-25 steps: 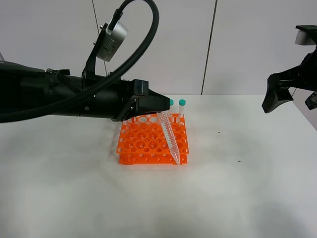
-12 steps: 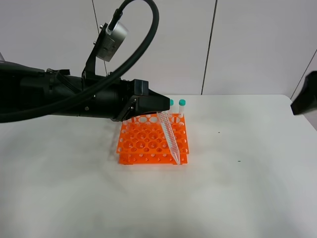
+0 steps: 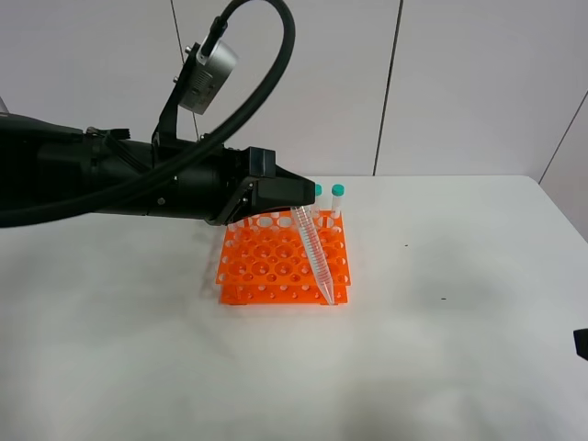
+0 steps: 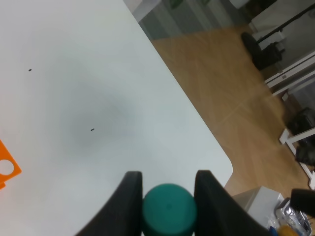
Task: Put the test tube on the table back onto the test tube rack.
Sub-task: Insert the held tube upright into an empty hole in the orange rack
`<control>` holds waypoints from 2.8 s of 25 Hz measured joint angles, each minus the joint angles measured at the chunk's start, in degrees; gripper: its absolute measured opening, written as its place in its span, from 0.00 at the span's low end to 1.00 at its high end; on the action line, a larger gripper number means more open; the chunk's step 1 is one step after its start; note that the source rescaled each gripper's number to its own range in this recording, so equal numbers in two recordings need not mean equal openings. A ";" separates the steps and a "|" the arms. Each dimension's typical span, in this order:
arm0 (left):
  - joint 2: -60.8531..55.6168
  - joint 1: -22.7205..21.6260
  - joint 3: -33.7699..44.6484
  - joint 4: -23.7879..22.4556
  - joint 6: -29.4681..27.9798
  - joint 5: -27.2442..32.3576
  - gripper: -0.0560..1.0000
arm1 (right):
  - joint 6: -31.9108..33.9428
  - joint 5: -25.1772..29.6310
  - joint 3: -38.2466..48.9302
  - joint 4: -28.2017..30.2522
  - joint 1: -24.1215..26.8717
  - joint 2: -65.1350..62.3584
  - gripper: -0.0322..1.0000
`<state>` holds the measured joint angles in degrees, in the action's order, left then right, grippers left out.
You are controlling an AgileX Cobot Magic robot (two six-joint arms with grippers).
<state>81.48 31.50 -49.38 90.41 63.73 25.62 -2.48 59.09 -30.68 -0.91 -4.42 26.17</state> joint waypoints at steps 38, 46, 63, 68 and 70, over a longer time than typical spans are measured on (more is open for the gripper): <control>0.00 0.00 0.00 0.00 0.00 0.00 0.06 | 0.19 0.23 2.17 -0.29 4.52 -26.36 1.00; 0.00 0.00 0.00 -1.14 0.00 -0.18 0.06 | 0.19 0.19 2.17 -0.44 1.66 -26.36 1.00; -7.97 0.00 0.00 -1.40 -0.05 -1.20 0.06 | 0.19 0.19 2.17 -0.52 1.66 -26.36 1.00; -12.02 0.00 0.00 -6.06 0.01 -4.37 0.06 | 0.19 0.19 2.17 -0.57 1.66 -26.36 1.00; -12.93 0.00 0.00 -9.42 0.01 -6.60 0.06 | 0.19 0.19 2.17 -0.57 1.66 -26.36 1.00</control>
<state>68.55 31.50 -49.38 80.99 63.74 19.02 -2.29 59.27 -28.51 -1.48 -2.76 -0.20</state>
